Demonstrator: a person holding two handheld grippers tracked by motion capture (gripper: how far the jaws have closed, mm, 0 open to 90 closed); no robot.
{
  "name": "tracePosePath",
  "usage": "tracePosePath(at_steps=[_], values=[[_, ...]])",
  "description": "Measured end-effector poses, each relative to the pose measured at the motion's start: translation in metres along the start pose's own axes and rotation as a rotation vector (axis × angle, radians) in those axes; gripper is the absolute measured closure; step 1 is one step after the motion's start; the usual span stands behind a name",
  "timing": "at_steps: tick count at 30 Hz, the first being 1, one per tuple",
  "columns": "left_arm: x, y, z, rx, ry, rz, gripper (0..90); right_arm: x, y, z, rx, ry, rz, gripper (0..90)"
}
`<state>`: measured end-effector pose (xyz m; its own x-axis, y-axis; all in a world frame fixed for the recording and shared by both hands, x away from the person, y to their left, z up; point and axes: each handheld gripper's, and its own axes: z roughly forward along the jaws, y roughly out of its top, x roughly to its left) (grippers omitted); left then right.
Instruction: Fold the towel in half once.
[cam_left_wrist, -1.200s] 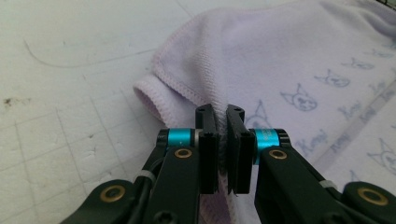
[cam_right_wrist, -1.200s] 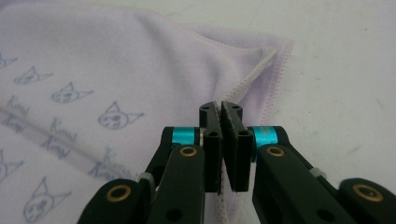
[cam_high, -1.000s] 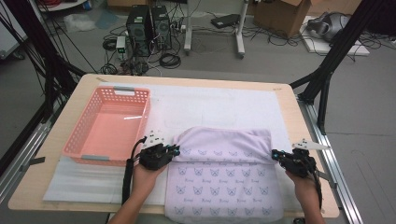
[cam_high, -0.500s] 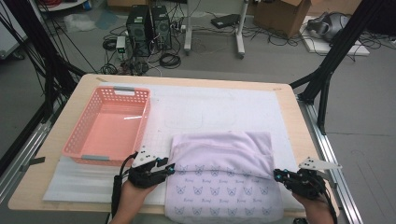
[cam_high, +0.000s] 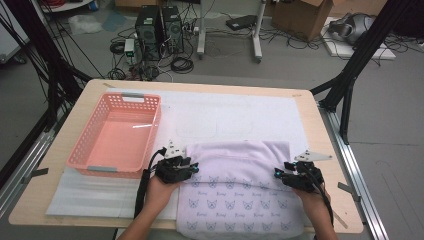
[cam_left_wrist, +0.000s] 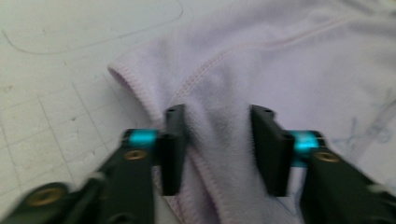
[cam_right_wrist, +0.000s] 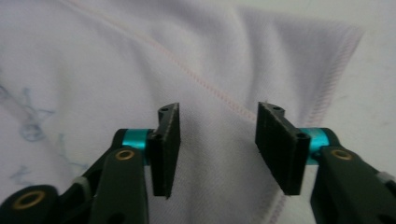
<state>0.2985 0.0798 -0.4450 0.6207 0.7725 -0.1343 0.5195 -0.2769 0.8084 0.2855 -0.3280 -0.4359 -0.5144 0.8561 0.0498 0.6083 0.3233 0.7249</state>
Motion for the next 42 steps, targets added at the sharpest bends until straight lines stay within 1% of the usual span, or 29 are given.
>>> tracePosePath(at_steps=[1, 2, 3, 4, 6, 9, 10, 13, 15, 17, 19, 20, 21, 23, 24, 26, 27, 29, 31, 32, 34, 35, 36, 37, 38, 39, 40, 41, 42], values=[[-0.001, 0.0, -0.002, -0.013, 0.0, 0.004, 77.6, 0.0, -0.001, 0.004, 0.025, 0.004, -0.016, 65.6], [-0.002, -0.001, -0.004, -0.027, -0.006, -0.001, 80.4, 0.001, -0.002, 0.003, 0.011, 0.005, -0.024, 76.5], [-0.004, -0.002, -0.008, -0.039, -0.018, -0.003, 81.6, 0.001, -0.003, 0.002, 0.003, 0.021, -0.022, 82.6], [-0.005, -0.003, -0.012, -0.046, -0.028, -0.004, 82.2, 0.002, -0.003, -0.001, 0.003, 0.018, -0.025, 84.2], [-0.007, -0.005, -0.018, -0.056, -0.05, 0.0, 82.2, 0.004, -0.004, -0.008, -0.001, 0.035, -0.036, 85.0], [-0.013, -0.012, -0.032, -0.077, -0.089, 0.004, 81.1, 0.01, -0.007, -0.023, -0.016, 0.06, -0.044, 85.0], [-0.015, -0.015, -0.035, -0.076, -0.098, 0.009, 79.9, 0.012, -0.009, -0.029, -0.022, 0.066, -0.049, 85.0], [-0.019, -0.022, -0.044, -0.063, -0.116, 0.015, 77.5, 0.018, -0.017, -0.045, -0.042, 0.106, -0.061, 84.9], [-0.021, -0.025, -0.048, -0.058, -0.133, 0.012, 77.3, 0.022, -0.024, -0.056, -0.042, 0.125, -0.074, 84.9], [-0.023, -0.028, -0.052, -0.053, -0.163, -0.002, 74.2, 0.023, -0.029, -0.064, -0.032, 0.132, -0.076, 84.9], [-0.024, -0.028, -0.055, -0.058, -0.165, 0.005, 70.8, 0.022, -0.034, -0.071, -0.023, 0.132, -0.071, 84.6], [-0.023, -0.027, -0.055, -0.069, -0.16, 0.002, 67.3, 0.021, -0.035, -0.072, -0.025, 0.134, -0.068, 83.4], [-0.022, -0.025, -0.055, -0.08, -0.15, -0.002, 63.7, 0.019, -0.036, -0.073, -0.028, 0.143, -0.062, 79.5], [-0.018, -0.02, -0.054, -0.097, -0.131, -0.018, 57.0, 0.017, -0.034, -0.075, -0.059, 0.131, -0.033, 65.9], [-0.016, -0.017, -0.052, -0.103, -0.123, -0.029, 54.9, 0.016, -0.032, -0.075, -0.073, 0.133, -0.022, 63.7], [-0.011, -0.011, -0.048, -0.113, -0.103, -0.044, 52.6, 0.016, -0.027, -0.075, -0.11, 0.132, -0.012, 61.2], [-0.008, -0.008, -0.044, -0.111, -0.09, -0.045, 51.9, 0.017, -0.023, -0.075, -0.128, 0.123, -0.017, 61.1], [-0.005, -0.004, -0.037, -0.089, -0.082, -0.057, 51.2, 0.017, -0.017, -0.073, -0.146, 0.106, -0.009, 61.0], [-0.004, -0.001, -0.027, -0.065, -0.081, -0.051, 50.8, 0.017, -0.013, -0.067, -0.135, 0.082, -0.012, 60.8], [-0.005, 0.0, -0.021, -0.044, -0.075, -0.042, 51.0, 0.017, -0.011, -0.061, -0.122, 0.07, -0.017, 60.2], [-0.007, 0.0, -0.012, -0.02, -0.068, -0.029, 53.0, 0.017, -0.009, -0.044, -0.08, 0.083, -0.016, 59.2], [-0.008, -0.001, -0.008, -0.01, -0.061, -0.017, 56.4, 0.019, -0.008, -0.036, -0.06, 0.091, -0.024, 59.2], [-0.01, -0.001, -0.005, 0.005, -0.051, -0.01, 61.8, 0.022, -0.008, -0.029, -0.042, 0.106, -0.034, 59.2], [-0.011, -0.001, -0.003, 0.011, -0.043, 0.0, 69.5, 0.025, -0.008, -0.023, -0.025, 0.112, -0.045, 59.3], [-0.014, -0.003, -0.003, 0.0, -0.031, 0.027, 80.2, 0.027, -0.008, -0.019, -0.011, 0.116, -0.054, 60.3], [-0.015, -0.003, -0.005, -0.005, -0.032, 0.023, 83.2, 0.029, -0.008, -0.013, 0.013, 0.117, -0.07, 65.4], [-0.016, -0.003, -0.007, -0.008, -0.031, 0.017, 83.8, 0.03, -0.008, -0.01, 0.029, 0.117, -0.082, 71.0], [-0.016, -0.004, -0.011, -0.014, -0.038, 0.009, 83.8, 0.03, -0.009, -0.01, 0.035, 0.118, -0.087, 76.7], [-0.015, -0.005, -0.016, -0.019, -0.046, 0.0, 83.9, 0.03, -0.01, -0.01, 0.039, 0.131, -0.086, 81.6]])
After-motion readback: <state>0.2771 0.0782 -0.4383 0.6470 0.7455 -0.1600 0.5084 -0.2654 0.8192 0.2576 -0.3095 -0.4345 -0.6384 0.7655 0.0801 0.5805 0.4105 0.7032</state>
